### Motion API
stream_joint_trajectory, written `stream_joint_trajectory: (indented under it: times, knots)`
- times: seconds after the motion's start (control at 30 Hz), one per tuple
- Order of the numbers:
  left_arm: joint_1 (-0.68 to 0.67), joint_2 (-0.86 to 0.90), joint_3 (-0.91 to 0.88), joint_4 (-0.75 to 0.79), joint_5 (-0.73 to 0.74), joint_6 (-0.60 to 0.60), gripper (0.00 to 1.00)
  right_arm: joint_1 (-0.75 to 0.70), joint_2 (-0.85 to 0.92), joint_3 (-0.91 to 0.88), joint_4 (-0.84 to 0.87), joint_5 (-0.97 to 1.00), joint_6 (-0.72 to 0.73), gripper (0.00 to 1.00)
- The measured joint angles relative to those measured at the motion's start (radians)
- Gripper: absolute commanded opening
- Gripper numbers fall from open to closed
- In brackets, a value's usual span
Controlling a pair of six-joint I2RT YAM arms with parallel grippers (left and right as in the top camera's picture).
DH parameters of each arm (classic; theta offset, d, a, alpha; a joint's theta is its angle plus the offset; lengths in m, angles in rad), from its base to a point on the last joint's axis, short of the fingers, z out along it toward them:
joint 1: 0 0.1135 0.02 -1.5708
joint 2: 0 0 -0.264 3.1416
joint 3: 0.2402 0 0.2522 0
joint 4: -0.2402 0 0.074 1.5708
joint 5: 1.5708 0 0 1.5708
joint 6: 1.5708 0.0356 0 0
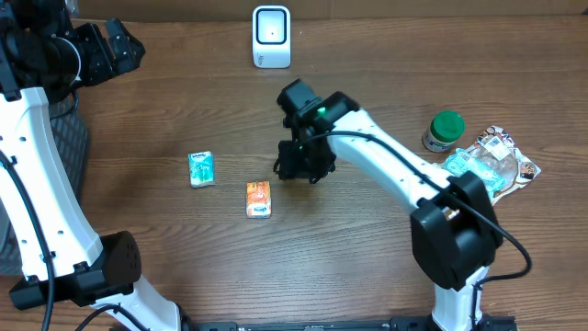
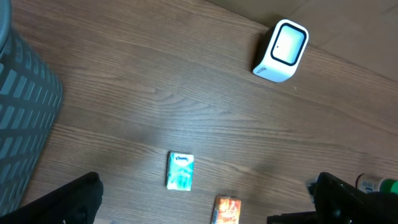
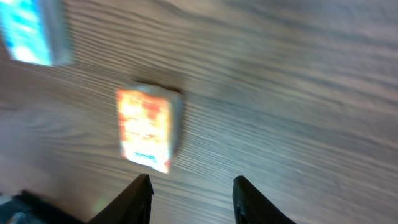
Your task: Scan the item barcode
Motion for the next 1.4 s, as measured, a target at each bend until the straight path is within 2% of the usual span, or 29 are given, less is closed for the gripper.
stream_joint_trajectory:
  times: [0.1, 0.3, 0.57, 0.9, 1.13, 1.33, 1.4]
  knots:
    - [0.0, 0.0, 0.0, 0.0, 0.0, 0.0, 1.0, 0.01, -0.006, -0.028, 0.065, -0.056, -0.01, 0.37]
    - [0.0, 0.0, 0.0, 0.0, 0.0, 0.0, 1.0, 0.054, -0.006, -0.198, 0.23, -0.167, 0.008, 0.33]
    - [0.0, 0.0, 0.0, 0.0, 0.0, 0.0, 0.99, 0.061, -0.006, -0.348, 0.415, -0.205, 0.082, 0.3]
    - [0.0, 0.0, 0.0, 0.0, 0.0, 0.0, 1.0, 0.091, -0.006, -0.441, 0.577, -0.23, 0.151, 0.29]
    - [0.0, 0.0, 0.0, 0.0, 0.0, 0.0, 1.0, 0.103, 0.002, -0.453, 0.621, -0.222, 0.215, 0.25]
    - [0.0, 0.0, 0.0, 0.0, 0.0, 0.0, 1.0, 0.103, 0.018, -0.451, 0.636, -0.241, 0.246, 0.04]
    - [0.0, 0.0, 0.0, 0.0, 0.0, 0.0, 1.0, 0.101, 0.018, -0.447, 0.625, -0.246, 0.25, 0.04]
